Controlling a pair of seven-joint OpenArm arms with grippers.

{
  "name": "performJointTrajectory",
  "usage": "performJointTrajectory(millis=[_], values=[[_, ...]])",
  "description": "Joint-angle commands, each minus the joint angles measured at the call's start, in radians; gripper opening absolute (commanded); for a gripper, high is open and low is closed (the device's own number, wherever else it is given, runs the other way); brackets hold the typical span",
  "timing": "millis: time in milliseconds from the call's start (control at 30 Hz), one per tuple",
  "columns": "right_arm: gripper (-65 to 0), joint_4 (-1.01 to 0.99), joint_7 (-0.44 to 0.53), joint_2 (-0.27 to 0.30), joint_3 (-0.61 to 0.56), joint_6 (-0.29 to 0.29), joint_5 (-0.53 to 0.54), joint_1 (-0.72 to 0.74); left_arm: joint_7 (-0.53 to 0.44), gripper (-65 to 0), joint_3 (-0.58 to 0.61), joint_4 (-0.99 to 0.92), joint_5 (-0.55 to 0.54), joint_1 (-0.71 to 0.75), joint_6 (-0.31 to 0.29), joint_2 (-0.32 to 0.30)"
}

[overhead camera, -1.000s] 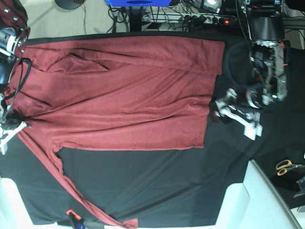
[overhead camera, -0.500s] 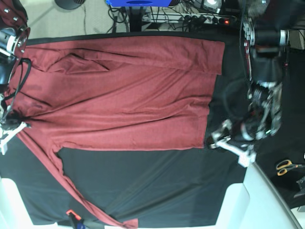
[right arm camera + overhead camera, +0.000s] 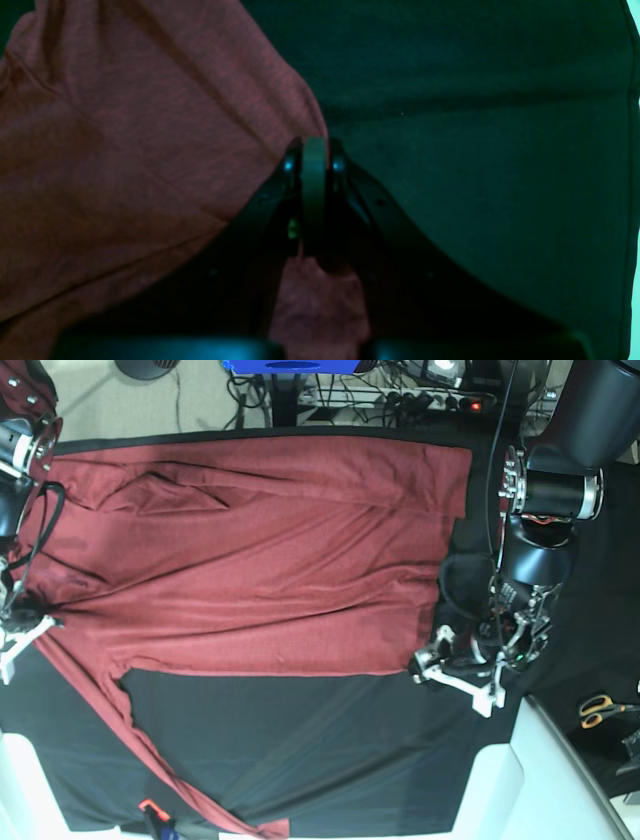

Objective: Fold the T-shirt properly
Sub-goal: 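Lift the held shirt edge with both grippers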

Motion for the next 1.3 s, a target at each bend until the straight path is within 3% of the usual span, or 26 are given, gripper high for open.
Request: performJointTrajectory(millis=[0, 67, 133, 333, 767, 1000, 1267], values=[[-65.0, 0.015, 0.02, 0.021, 0.001, -0.003, 0.003, 0.027, 0.035, -25.0, 0.026, 0.009, -0.002, -0.013, 0.006, 0.017], [-65.0, 0.015, 0.02, 0.021, 0.001, -0.003, 0.003, 0.027, 0.032, -25.3, 0.043, 0.009, -0.002, -0.013, 0.006, 0.02], [-65.0, 0.015, 0.02, 0.021, 0.001, -0.003, 0.003, 0.027, 0.031, -30.3, 0.042, 0.009, -0.002, -0.013, 0.006, 0.022], [-65.0, 0.015, 0.02, 0.02, 0.001, -0.003, 0.003, 0.027, 0.009, -64.5, 0.042, 0.005, -0.002, -0.013, 0.006, 0.017], [-65.0, 0.023, 0.029, 0.021, 0.001, -0.003, 0.003, 0.036, 0.005, -65.0, 0.049, 0.04, -0.003, -0.053, 0.006, -0.011], [-65.0, 0.063, 0.064, 0.02, 0.001, -0.003, 0.003, 0.034, 0.115, -65.0, 0.043, 0.201, -0.006, -0.05, 0.006, -0.031], [-65.0, 0.064, 0.07, 0.021, 0.0, -0.003, 0.003, 0.063, 0.14, -65.0, 0.04, 0.27, -0.008, -0.053, 0.01, -0.031]])
